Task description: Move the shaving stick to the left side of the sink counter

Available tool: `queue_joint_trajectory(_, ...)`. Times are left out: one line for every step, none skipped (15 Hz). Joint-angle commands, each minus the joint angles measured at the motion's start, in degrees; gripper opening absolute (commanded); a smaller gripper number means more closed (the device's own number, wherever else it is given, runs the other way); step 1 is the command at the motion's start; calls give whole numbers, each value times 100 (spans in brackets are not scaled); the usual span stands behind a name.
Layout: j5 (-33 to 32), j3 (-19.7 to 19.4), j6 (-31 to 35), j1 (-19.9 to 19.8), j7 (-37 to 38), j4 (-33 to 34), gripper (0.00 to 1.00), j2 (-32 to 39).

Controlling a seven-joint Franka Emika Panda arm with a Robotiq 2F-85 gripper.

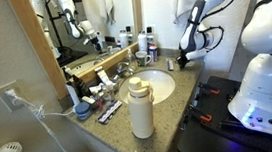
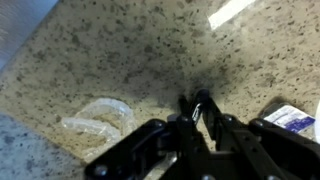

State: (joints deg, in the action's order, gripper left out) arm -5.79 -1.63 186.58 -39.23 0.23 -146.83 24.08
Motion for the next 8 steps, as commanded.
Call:
queue_joint_trajectory(101,24,116,-90,-188,17,0,35)
queue_joint_trajectory(119,28,96,-91,-168,3,3,5)
queue_joint_trajectory(149,24,58,-80,-138,-19,3,-49)
queue_joint_trajectory(180,51,37,-104,-110,-37,3,-93)
queue_joint_trajectory(248,29,-7,-71,-51,-79,3,-187)
queue_joint_trajectory(335,2,-38,-33,15,-129,3,-282)
queue_joint_trajectory(443,-44,-14,20,82,-195,3,-391)
queue_joint_trajectory(555,-105,21,84,131,-234,3,-465)
